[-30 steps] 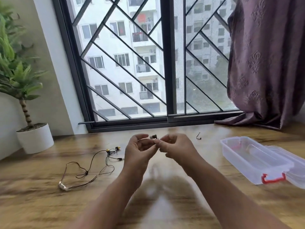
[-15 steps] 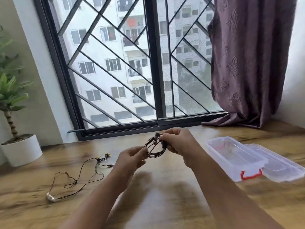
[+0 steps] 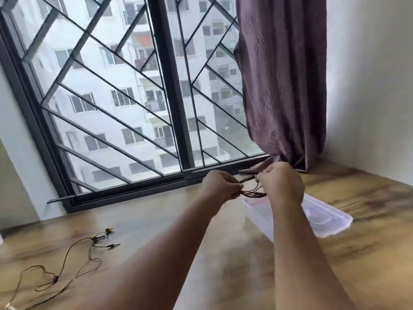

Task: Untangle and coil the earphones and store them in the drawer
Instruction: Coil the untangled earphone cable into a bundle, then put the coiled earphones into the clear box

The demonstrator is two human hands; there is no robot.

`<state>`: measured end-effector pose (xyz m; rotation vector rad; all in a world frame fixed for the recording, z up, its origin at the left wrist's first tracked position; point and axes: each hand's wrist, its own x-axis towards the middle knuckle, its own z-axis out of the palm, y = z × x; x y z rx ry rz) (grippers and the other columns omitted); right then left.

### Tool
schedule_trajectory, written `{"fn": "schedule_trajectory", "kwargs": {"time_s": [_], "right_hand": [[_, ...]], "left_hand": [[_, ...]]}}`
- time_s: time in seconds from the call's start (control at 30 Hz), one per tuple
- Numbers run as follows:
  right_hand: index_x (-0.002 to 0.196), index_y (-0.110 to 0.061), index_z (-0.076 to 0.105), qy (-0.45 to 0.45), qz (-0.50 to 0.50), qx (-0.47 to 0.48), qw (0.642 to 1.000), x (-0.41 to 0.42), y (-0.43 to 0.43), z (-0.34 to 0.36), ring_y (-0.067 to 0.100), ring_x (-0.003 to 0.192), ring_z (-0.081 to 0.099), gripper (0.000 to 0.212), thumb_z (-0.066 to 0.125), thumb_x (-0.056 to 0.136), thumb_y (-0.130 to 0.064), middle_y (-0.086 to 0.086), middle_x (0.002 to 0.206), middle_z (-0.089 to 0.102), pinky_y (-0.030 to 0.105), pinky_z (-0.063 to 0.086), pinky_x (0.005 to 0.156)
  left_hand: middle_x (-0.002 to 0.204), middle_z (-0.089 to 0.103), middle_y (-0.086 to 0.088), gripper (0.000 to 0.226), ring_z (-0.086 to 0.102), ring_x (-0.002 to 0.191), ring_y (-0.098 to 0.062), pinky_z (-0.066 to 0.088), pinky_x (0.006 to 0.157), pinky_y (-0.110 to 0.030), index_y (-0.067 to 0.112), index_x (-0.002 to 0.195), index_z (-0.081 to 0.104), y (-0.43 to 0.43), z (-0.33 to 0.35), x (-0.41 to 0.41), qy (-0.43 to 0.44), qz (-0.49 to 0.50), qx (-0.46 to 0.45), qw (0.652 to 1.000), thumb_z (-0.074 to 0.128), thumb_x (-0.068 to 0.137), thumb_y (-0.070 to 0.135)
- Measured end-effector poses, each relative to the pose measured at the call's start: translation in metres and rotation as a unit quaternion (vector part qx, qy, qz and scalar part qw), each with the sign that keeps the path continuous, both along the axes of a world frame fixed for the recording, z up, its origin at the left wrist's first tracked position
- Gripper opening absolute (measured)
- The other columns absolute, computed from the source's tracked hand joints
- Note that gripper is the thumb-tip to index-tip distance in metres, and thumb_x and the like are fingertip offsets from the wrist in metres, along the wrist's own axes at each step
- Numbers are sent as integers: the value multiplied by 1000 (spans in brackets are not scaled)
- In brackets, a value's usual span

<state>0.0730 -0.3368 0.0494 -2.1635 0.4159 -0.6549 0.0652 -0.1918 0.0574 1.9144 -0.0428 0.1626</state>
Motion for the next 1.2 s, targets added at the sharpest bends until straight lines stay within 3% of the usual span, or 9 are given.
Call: {"fn": "schedule_trajectory", "kwargs": {"time_s": [0.1, 0.23, 0.3, 0.4, 0.5, 0.63, 0.83, 1.03, 1.2], "right_hand": [[109, -4, 72, 91, -4, 0, 996, 4, -14, -7, 35, 107, 67, 30, 72, 80, -14, 17, 112, 73, 31, 45, 75], [117, -6, 67, 147, -12, -2, 989, 8, -18, -13, 35, 112, 66, 36, 72, 82, -11, 15, 119, 70, 33, 42, 73], [121, -9, 66, 159, -22, -1, 987, 8, -15, -15, 36, 115, 65, 37, 67, 84, -10, 14, 124, 68, 36, 43, 74], [124, -10, 66, 157, -25, -17, 987, 7, -11, -17, 35, 118, 64, 37, 62, 87, -10, 12, 128, 67, 36, 46, 78], [121, -11, 68, 159, -19, -25, 987, 6, -10, -16, 34, 116, 65, 35, 62, 87, -11, 11, 125, 69, 35, 43, 76], [121, -11, 68, 148, -16, -34, 988, 5, -6, -15, 35, 115, 65, 35, 58, 87, -10, 12, 123, 69, 36, 43, 76], [111, -16, 73, 27, -24, -46, 998, 4, -3, -8, 37, 105, 68, 25, 57, 91, -14, 13, 113, 73, 33, 44, 72], [88, -13, 72, -165, 179, -58, 968, -1, 55, -6, 32, 87, 68, 20, 59, 94, -28, 7, 86, 76, 33, 45, 67], [134, -19, 64, -101, 380, -147, 908, -14, 127, -38, 24, 127, 58, 41, 59, 97, -36, 4, 134, 67, 39, 47, 106]], "left_hand": [[92, 75, -26, 13, 73, 78, -28, 62, 84, -40, -6, 92, 77, -24, 3, 11, 15, -20, 115, 993, 78, 81, 0], [89, 73, -13, 25, 72, 77, -21, 60, 65, -19, -2, 105, 73, -37, 6, 25, 47, -35, 243, 968, 74, 84, 9], [96, 76, -12, 24, 73, 85, -23, 62, 77, -28, 0, 103, 75, -42, 3, 28, 41, -34, 320, 946, 73, 84, 14], [85, 76, -7, 22, 65, 71, -18, 55, 65, -27, 5, 97, 79, -51, -3, 25, 12, -26, 406, 914, 71, 82, 20], [86, 76, -4, 23, 63, 70, -18, 44, 51, -24, 8, 96, 79, -54, -4, 24, 3, -30, 447, 894, 75, 83, 27], [100, 72, -10, 29, 68, 95, -25, 40, 61, -28, 7, 100, 76, -53, -6, 27, -23, -27, 487, 873, 80, 82, 29], [89, 73, -5, 17, 64, 85, -24, 40, 66, -26, 11, 88, 77, -34, -9, 24, -86, 6, 410, 908, 74, 87, 28], [119, 66, -6, 29, 62, 109, -25, 48, 94, -35, 13, 118, 67, 40, -36, -4, -169, 61, 368, 912, 69, 91, 24], [139, 57, 0, 45, 51, 128, -23, 43, 102, -38, 20, 134, 56, 132, -66, -35, -155, 142, 476, 854, 65, 91, 33]]}}
